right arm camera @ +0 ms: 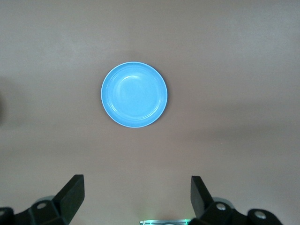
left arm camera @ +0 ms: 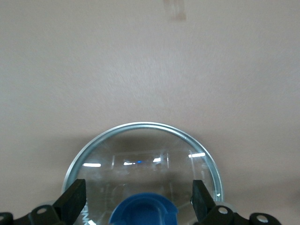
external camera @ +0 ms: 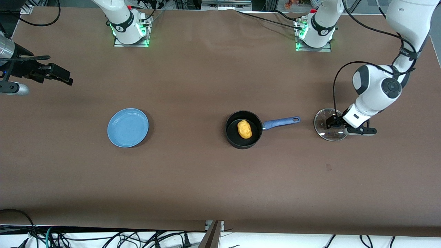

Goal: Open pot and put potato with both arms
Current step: 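Set the glass lid on the table and open the left gripper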

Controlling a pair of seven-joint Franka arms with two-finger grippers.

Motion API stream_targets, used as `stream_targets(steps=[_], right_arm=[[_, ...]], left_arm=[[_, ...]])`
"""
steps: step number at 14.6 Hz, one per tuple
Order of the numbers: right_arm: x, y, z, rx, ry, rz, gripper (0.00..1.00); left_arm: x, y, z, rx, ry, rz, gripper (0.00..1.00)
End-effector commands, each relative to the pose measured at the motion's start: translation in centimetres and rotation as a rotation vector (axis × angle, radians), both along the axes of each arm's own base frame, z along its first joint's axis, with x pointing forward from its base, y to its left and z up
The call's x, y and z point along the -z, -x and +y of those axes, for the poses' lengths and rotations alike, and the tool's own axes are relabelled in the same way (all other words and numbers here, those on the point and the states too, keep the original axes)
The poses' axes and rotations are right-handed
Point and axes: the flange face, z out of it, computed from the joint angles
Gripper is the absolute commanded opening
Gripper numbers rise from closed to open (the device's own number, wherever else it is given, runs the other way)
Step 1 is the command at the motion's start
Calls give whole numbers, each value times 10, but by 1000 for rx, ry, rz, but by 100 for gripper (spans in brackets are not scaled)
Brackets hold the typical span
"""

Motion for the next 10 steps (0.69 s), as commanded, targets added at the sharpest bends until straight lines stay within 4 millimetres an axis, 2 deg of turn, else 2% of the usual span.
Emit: stream_targets(steps=[1,4,6,10], right_arm=[[-8,2,-4,-19,16,-22,100],[-23,1,-5,-27,35,-50,100],[-14,-6,-4,-25,40,-43,100],[-16,-12,-3,-16,28,-53,100]], left_arm=[[-48,-15,-1,25,-39,26,100],[-90,-35,-15,39,-47,64,100],[-117,-46,-23,35,-51,74,100],[-168,-67,-34,43,-45,59,100]])
